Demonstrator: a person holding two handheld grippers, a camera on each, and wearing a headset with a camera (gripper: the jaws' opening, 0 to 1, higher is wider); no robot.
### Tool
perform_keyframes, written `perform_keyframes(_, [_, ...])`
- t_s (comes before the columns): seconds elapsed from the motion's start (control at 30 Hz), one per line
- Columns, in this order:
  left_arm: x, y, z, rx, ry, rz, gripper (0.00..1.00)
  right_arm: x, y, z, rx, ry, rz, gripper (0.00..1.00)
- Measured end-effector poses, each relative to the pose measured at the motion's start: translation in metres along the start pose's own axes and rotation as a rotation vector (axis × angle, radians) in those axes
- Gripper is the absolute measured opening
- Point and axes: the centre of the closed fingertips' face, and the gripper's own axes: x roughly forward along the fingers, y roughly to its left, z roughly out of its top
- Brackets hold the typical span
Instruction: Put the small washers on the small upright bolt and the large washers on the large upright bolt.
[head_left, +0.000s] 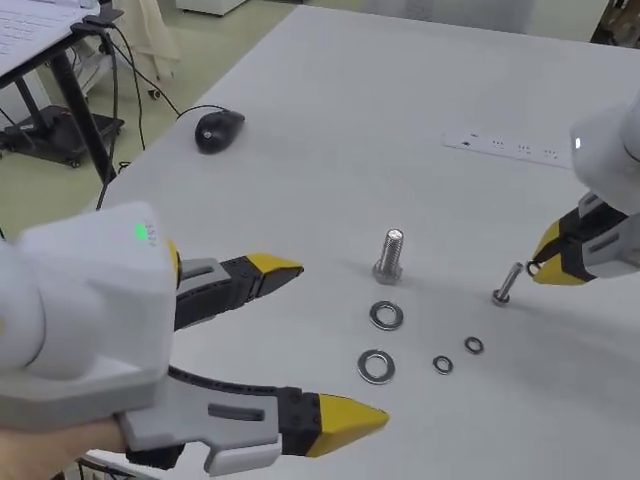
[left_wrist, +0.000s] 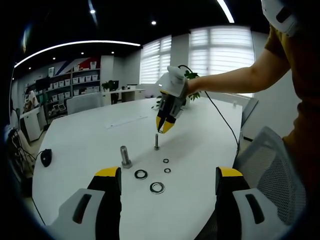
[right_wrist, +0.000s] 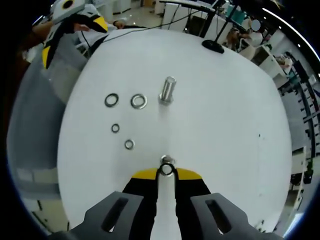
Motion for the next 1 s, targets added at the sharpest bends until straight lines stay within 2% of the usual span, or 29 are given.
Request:
perform_keyframes(0.53, [0.001,0.001,0.002,-0.008,-0.011,-0.001,0.77,0.011,-0.004,0.004,-0.028,0.026,0.029,0.12])
perform_keyframes(1.0, [0.001,0.004,0.002,-0.011,-0.011,0.003,0.77,0.029,-0.010,-0.004,-0.043,0.046,0.047,0.12])
